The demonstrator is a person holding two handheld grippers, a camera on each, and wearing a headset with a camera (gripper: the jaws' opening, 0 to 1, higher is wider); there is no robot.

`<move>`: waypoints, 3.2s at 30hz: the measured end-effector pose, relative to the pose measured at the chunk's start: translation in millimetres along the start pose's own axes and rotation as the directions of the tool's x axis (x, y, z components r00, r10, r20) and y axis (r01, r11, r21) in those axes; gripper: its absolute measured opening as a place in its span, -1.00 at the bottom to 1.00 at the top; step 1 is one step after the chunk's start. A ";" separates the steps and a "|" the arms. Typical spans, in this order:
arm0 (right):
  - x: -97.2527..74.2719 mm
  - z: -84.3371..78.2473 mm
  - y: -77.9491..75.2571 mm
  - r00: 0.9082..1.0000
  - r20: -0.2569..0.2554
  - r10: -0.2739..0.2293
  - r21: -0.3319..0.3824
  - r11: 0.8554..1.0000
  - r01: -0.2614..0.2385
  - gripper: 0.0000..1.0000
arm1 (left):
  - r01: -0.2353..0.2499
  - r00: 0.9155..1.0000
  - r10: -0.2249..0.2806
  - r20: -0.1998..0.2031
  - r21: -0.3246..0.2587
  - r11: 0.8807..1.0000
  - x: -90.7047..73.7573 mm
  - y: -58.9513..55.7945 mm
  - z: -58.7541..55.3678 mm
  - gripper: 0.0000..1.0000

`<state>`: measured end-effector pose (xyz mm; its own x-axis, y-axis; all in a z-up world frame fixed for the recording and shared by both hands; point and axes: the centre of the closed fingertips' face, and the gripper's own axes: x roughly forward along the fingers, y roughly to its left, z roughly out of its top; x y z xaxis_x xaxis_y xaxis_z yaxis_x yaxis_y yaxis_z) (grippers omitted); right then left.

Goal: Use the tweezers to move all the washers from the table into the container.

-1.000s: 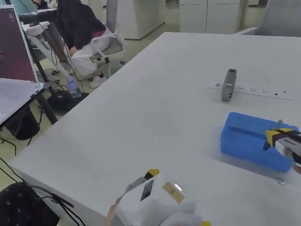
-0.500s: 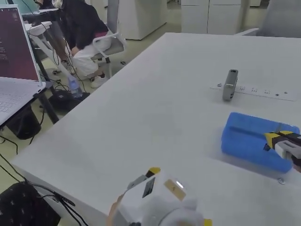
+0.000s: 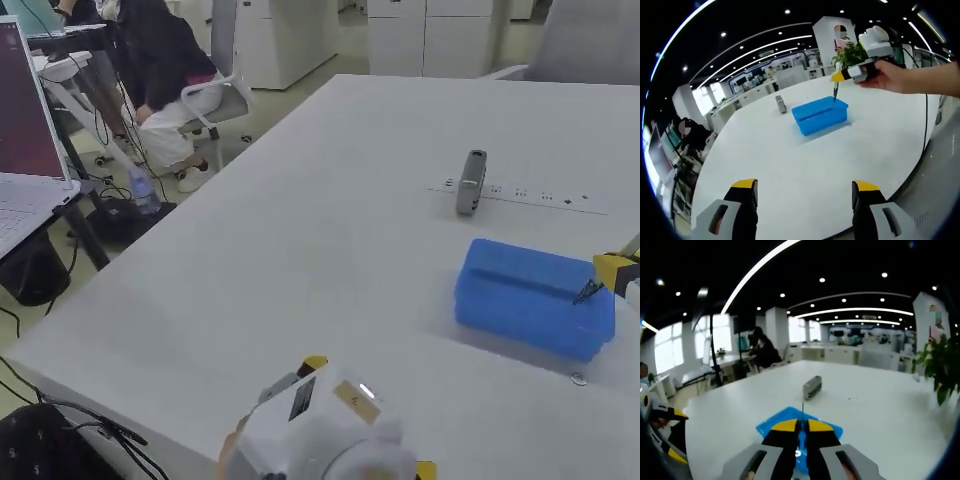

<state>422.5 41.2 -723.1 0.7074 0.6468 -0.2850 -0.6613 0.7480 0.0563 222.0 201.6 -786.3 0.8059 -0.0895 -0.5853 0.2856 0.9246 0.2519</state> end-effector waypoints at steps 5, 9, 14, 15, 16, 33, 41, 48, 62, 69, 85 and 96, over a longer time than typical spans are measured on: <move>-14.9 -4.7 11.3 1.000 0.007 0.031 0.012 0.999 -0.031 -0.97 | -0.001 1.000 0.001 -0.003 0.002 1.000 0.5 0.0 -0.8 0.56; -21.2 -17.5 21.5 0.999 -0.011 0.047 0.006 0.999 -0.047 -0.97 | 0.000 1.000 0.000 -0.005 0.005 1.000 0.7 -0.3 -1.4 0.56; -21.8 -41.8 28.7 0.996 -0.050 0.075 0.011 0.997 -0.074 -0.97 | -0.001 1.000 0.001 -0.009 0.008 1.000 0.9 -0.2 -2.2 0.56; -22.0 -45.1 29.6 0.996 -0.058 0.074 0.009 0.997 -0.073 -0.97 | -0.001 1.000 0.001 -0.010 0.008 1.000 0.9 -0.3 -2.2 0.56; -21.5 -48.9 28.8 0.995 -0.064 0.074 0.011 0.997 -0.074 -0.97 | 0.001 1.000 0.000 -0.010 0.008 1.000 1.0 -0.5 -2.3 0.56; -12.0 -75.5 19.6 0.990 -0.130 0.052 -0.009 0.999 -0.054 -0.96 | 0.003 1.000 -0.003 -0.018 0.014 1.000 1.2 -1.4 -3.5 0.56; -7.4 -78.9 12.0 0.990 -0.133 0.044 -0.020 0.999 -0.047 -0.96 | 0.002 1.000 -0.002 -0.019 0.016 1.000 2.0 -1.2 -3.9 0.56; -7.0 -83.3 16.2 0.989 -0.142 0.051 -0.017 0.998 -0.054 -0.96 | -0.002 1.000 0.002 -0.020 0.015 1.000 1.5 -0.5 -3.9 0.55; -10.6 -82.7 13.1 0.994 -0.109 0.017 -0.023 1.000 -0.020 -0.99 | -0.004 1.000 0.004 -0.015 0.017 1.000 1.1 -0.3 -3.0 0.54; -9.5 -81.3 13.8 0.988 -0.157 0.016 -0.043 0.999 -0.023 -0.99 | -0.004 1.000 0.004 -0.011 0.018 1.000 0.6 -0.4 -2.3 0.54; -17.8 -29.6 18.3 0.995 -0.073 0.064 0.010 0.998 -0.063 -0.99 | -0.004 1.000 0.004 -0.009 0.021 1.000 0.1 -0.9 -1.9 0.54; -6.5 -1.6 15.0 0.998 -0.018 0.058 0.013 0.998 -0.058 -0.99 | -0.002 1.000 0.003 -0.012 0.025 1.000 0.7 -1.3 -2.5 0.54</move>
<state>407.5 47.9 -721.9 0.6632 0.6865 -0.2982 -0.6979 0.7111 0.0850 220.9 201.2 -788.9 0.8005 -0.0826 -0.5937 0.2964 0.9154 0.2723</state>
